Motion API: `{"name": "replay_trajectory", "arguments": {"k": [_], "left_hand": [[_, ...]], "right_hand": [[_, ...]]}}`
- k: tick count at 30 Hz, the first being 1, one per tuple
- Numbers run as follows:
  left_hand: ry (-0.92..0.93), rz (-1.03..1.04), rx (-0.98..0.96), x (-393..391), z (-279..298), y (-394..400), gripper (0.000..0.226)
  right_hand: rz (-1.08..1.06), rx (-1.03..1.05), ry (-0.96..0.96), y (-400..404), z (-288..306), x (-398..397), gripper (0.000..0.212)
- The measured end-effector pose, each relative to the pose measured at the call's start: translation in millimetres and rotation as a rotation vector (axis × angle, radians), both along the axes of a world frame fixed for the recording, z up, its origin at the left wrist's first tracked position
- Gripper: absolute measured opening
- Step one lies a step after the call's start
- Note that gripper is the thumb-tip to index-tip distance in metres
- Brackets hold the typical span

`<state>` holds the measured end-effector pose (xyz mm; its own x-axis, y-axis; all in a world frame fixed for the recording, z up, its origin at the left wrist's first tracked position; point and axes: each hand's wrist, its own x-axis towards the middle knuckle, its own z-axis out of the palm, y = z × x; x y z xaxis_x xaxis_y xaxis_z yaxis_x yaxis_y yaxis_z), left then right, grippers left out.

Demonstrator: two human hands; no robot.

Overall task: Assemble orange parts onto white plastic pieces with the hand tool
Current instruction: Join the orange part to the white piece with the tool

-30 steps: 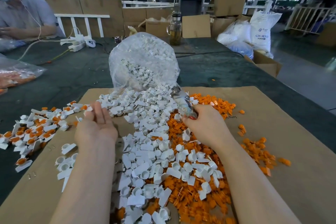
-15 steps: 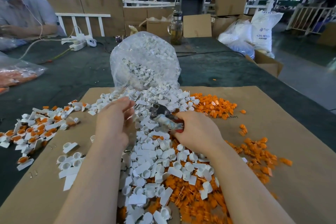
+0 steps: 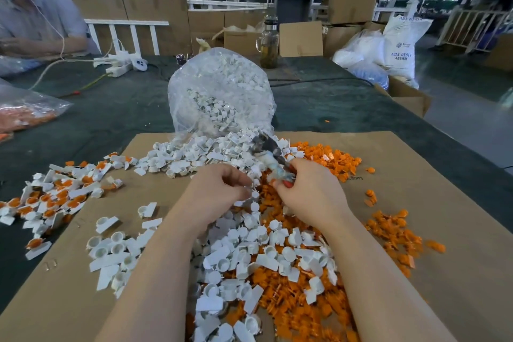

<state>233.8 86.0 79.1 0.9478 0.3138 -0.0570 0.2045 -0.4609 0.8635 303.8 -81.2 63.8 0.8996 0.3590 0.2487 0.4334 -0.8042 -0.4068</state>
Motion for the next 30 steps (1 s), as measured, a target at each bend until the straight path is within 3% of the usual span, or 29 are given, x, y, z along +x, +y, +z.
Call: {"name": "replay_trajectory", "arguments": {"k": [5,9,13,18,23,30], "left_hand": [[0.031,-0.07,0.236,1.8,-2.1,-10.1,0.021],[0.046,-0.091,0.374,5.3,-4.7,-17.7,0.011],[-0.008,-0.039,0.359,6.3,-8.4,-18.9,0.009],[-0.107,0.042,0.252,7.0,-7.7,-17.3,0.012],[-0.065,-0.061,0.18,2.1,-3.0,-10.0,0.017],[0.053,-0.236,0.373,-0.6,3.4,-25.1,0.026]], "right_hand": [[-0.016,0.143,0.014,-3.5,5.4,0.8,0.012],[0.009,0.172,0.037,-3.6,7.3,-2.1,0.007],[0.009,0.207,0.029,-3.0,8.0,-3.9,0.018],[0.012,0.275,0.01,-1.3,8.7,-4.8,0.004],[-0.005,0.367,0.004,-2.7,9.2,-5.5,0.007],[-0.01,0.415,0.002,-3.3,9.8,-6.7,0.007]]}}
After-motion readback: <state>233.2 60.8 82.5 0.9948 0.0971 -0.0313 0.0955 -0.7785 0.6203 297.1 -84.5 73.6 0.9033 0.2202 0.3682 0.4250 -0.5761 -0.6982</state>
